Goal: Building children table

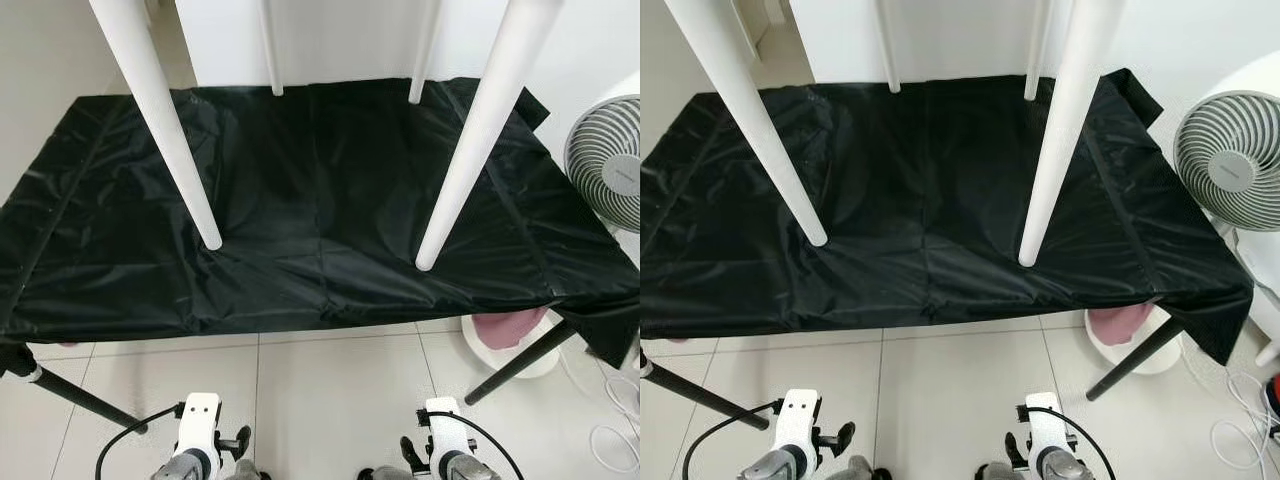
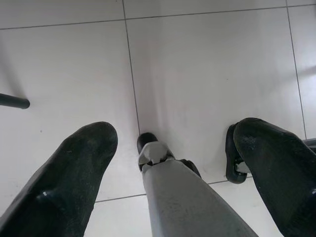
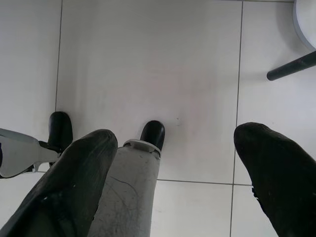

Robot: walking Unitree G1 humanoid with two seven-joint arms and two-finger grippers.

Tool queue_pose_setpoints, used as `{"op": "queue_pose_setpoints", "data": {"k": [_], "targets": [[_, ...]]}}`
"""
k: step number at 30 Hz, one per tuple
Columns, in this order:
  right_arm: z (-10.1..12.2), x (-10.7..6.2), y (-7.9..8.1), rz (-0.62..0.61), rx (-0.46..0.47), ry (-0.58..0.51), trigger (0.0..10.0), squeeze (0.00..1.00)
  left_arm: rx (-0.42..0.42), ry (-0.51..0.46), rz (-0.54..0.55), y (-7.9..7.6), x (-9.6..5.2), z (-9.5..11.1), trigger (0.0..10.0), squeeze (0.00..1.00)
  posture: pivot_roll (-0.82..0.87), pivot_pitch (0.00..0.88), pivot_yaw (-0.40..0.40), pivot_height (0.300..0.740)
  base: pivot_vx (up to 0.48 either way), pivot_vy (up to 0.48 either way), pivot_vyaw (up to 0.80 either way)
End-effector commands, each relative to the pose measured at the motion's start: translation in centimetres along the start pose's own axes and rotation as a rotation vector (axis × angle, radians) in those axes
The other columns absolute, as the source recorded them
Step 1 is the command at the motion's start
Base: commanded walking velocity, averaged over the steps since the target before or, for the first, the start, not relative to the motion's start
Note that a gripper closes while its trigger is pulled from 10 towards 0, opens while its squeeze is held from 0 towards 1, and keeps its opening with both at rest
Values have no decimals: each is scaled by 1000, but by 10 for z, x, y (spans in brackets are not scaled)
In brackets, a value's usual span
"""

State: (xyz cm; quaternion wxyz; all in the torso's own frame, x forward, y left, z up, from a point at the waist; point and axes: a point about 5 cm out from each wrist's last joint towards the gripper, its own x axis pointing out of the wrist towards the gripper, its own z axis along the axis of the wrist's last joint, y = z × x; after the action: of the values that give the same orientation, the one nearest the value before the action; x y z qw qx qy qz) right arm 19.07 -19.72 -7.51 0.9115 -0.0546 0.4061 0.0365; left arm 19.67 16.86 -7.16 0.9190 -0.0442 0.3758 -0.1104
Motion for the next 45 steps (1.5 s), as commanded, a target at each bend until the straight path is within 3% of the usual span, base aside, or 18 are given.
{"op": "queue_pose_setpoints", "data": {"k": [1, 22, 45], "targets": [[-9, -1, 6, 17, 7, 38, 10000, 0, -1, 42, 124, 9, -4, -10, 10000, 0, -55, 56, 58, 740, 0, 0, 0], [-22, -6, 2, 7, -13, 73, 10000, 0, 33, 83, 115, 2, -4, -18, 10000, 0, -83, 40, 65, 740, 0, 0, 0], [-27, -8, 0, 5, -25, 89, 10000, 0, 55, 87, 104, 0, -2, -15, 10000, 0, -88, 34, 61, 740, 0, -264, 0]]}}
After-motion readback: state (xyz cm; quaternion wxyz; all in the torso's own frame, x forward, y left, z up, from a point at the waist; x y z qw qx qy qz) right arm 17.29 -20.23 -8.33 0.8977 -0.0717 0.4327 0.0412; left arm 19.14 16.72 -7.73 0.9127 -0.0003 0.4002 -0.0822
